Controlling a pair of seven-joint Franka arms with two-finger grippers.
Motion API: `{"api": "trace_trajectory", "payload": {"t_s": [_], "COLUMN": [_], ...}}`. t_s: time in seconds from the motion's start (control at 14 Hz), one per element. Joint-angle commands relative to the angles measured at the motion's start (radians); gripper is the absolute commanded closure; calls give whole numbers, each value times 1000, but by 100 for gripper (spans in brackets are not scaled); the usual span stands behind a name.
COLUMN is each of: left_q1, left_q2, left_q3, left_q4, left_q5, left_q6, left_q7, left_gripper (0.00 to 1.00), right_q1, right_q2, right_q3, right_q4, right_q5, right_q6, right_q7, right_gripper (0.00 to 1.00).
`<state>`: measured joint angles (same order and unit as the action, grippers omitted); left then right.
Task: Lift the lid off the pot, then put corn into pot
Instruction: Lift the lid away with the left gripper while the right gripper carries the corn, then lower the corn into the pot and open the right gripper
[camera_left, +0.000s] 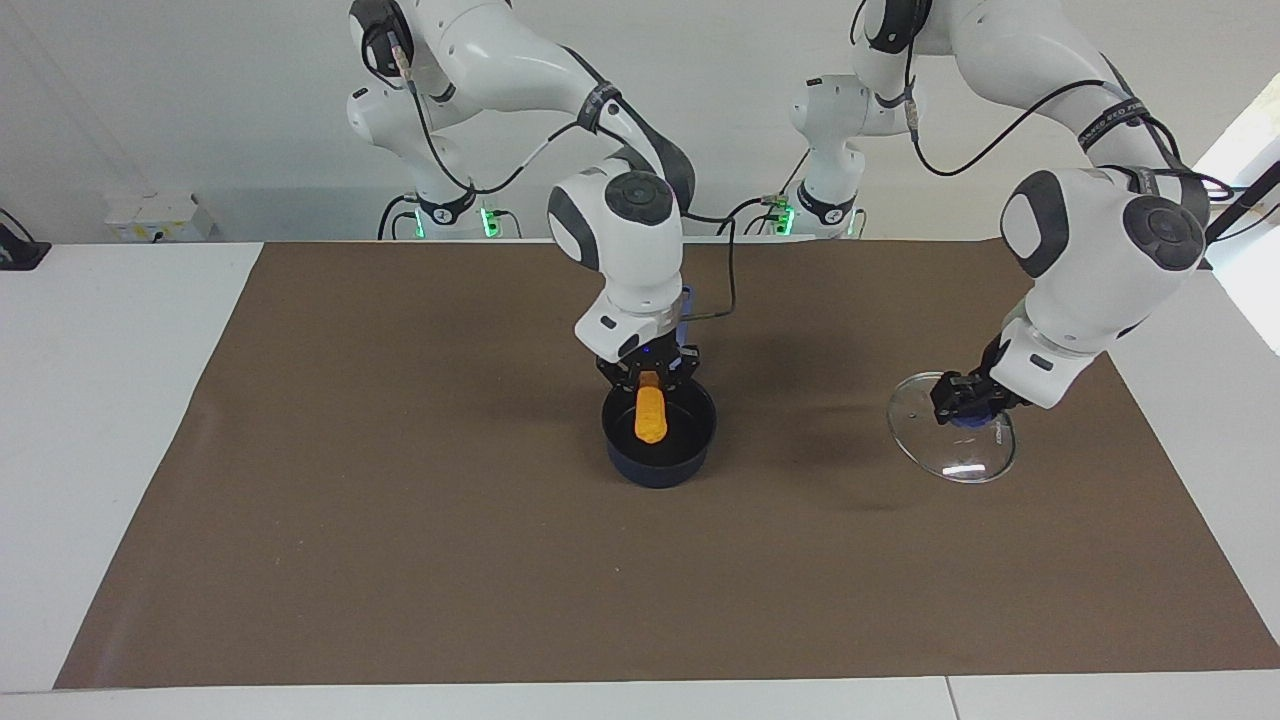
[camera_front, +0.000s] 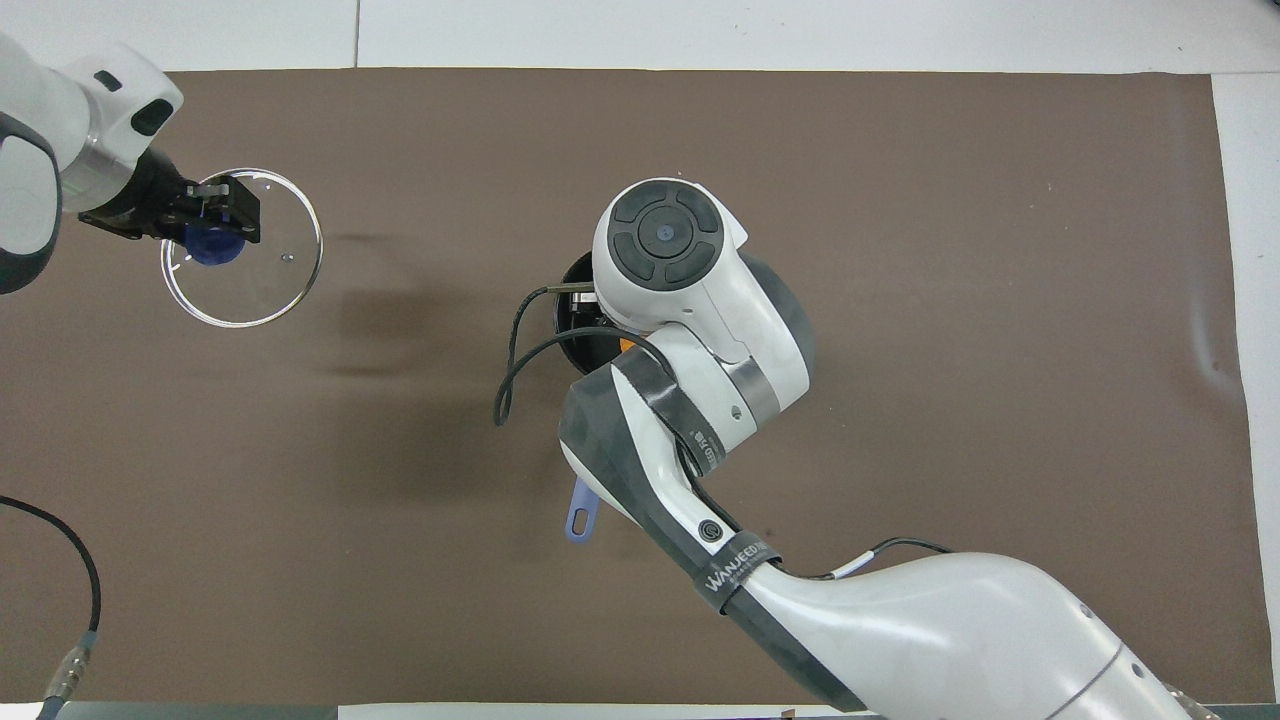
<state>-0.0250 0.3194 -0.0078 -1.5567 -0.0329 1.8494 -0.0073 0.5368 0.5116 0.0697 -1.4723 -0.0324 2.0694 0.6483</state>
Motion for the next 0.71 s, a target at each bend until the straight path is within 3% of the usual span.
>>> {"api": "trace_trajectory", "payload": {"t_s": [0.0, 0.36, 0.43, 0.5, 0.57, 0.64], "left_q1": [63, 119, 122, 123, 123, 123], "left_q2": [-94, -60, -53, -36, -25, -16], "left_q3": [-6, -5, -5, -5, -5, -5], "left_q4": [-206, -301, -309, -310, -310, -310], "left_q5": [-2, -2, -2, -2, -2, -2], "left_q6": [134, 255, 264, 266, 267, 270], "left_q7": [85, 133, 133, 133, 133, 133], "left_gripper": [100, 100, 100, 100, 100, 100], "right_q1": [5, 0, -3, -9, -8, -12], "right_q2": [19, 13, 10, 8, 8, 5], "right_q3": [1, 2, 2, 1, 1, 1], "right_q4": [-29, -75, -89, -97, -92, -80], "right_q5": [-21, -9, -9, -11, -24, -27], "right_q6": [63, 70, 84, 99, 98, 84], "right_q7": [33, 62, 77, 76, 71, 68], "right_gripper": [100, 100, 90, 20, 0, 0]}}
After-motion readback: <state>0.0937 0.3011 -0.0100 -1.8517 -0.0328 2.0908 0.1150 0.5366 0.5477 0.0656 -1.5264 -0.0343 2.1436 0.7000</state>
